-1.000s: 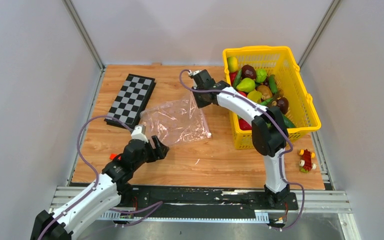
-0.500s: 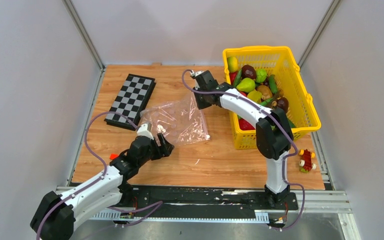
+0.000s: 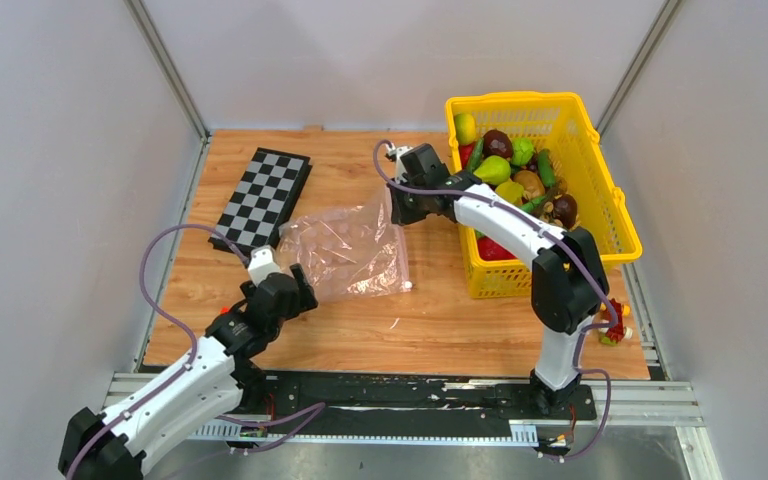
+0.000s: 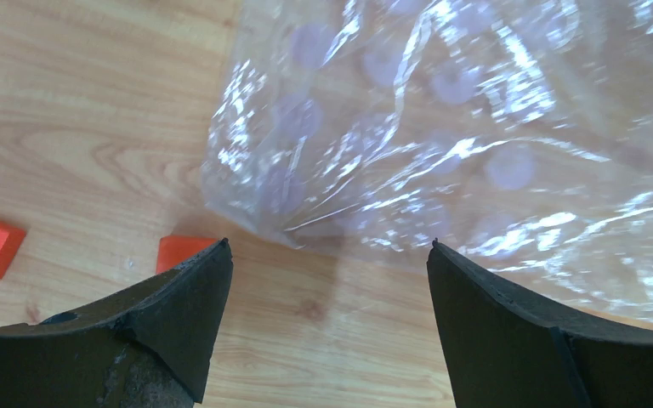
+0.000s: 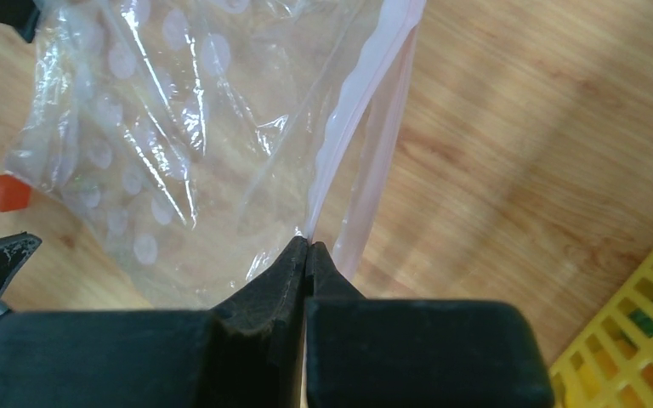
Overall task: Place the food in the zip-top bag and seal the zipper
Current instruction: Pick up the zipper food storage bag at the center of the board.
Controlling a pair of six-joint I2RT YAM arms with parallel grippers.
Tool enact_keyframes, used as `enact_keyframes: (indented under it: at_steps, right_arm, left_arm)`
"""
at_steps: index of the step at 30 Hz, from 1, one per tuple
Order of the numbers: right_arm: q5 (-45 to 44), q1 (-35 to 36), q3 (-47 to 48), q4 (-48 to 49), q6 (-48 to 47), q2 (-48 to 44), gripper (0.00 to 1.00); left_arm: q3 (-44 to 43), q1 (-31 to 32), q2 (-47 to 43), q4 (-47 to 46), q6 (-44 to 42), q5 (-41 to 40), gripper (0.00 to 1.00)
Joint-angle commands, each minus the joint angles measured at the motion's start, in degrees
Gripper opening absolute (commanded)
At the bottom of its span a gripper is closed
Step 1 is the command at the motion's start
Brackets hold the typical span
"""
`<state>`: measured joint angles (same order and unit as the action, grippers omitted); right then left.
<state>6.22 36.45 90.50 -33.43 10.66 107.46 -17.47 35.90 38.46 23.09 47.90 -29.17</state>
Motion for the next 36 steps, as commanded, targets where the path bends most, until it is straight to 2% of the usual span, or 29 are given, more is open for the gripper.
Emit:
enact_keyframes:
  at_steps: [1, 6, 11, 13, 20, 26, 32, 36]
  right_arm:
    - [5.52, -0.21, -3.12, 5.46, 4.81, -5.12, 0.0]
    - [8.09, -0.22, -7.49, 9.9, 11.06, -9.1, 0.0]
    - [9.61, -0.31, -12.25, 15.79, 19.62, -13.31, 0.0]
    - [10.72, -0.35, -14.27, 18.28, 22.7, -15.08, 0.0]
    - [9.95, -0.31, -19.22, 22.23, 29.33, -19.77, 0.0]
    - [8.95, -0.27, -21.32, 23.48, 32.16, -21.73, 0.0]
    - [9.67, -0.16, -22.54, 24.04, 33.82, -23.3, 0.0]
    - [9.77, -0.24, -23.15, 24.84, 34.33, -24.38, 0.0]
  left_arm:
    - [-6.3, -0.04, -3.25, -0.1, -5.62, 1.25, 0.91]
    - [-13.99, 0.0, -3.02, -7.6, -14.13, 16.56, 0.88]
    - [-22.6, 0.16, 7.53, -10.62, -17.59, 31.41, 0.79]
    - [-24.06, 1.09, 10.81, -11.57, -17.46, 33.02, 0.77]
    - [-27.44, 10.32, 15.74, -14.26, -19.73, 29.48, 0.72]
    - [-30.13, 17.38, 19.91, -13.4, -20.31, 18.42, 0.72]
    - [-34.58, 19.55, 24.62, -8.84, -21.08, 7.98, 0.69]
    - [-35.88, 20.02, 27.35, -7.9, -21.25, 4.1, 0.63]
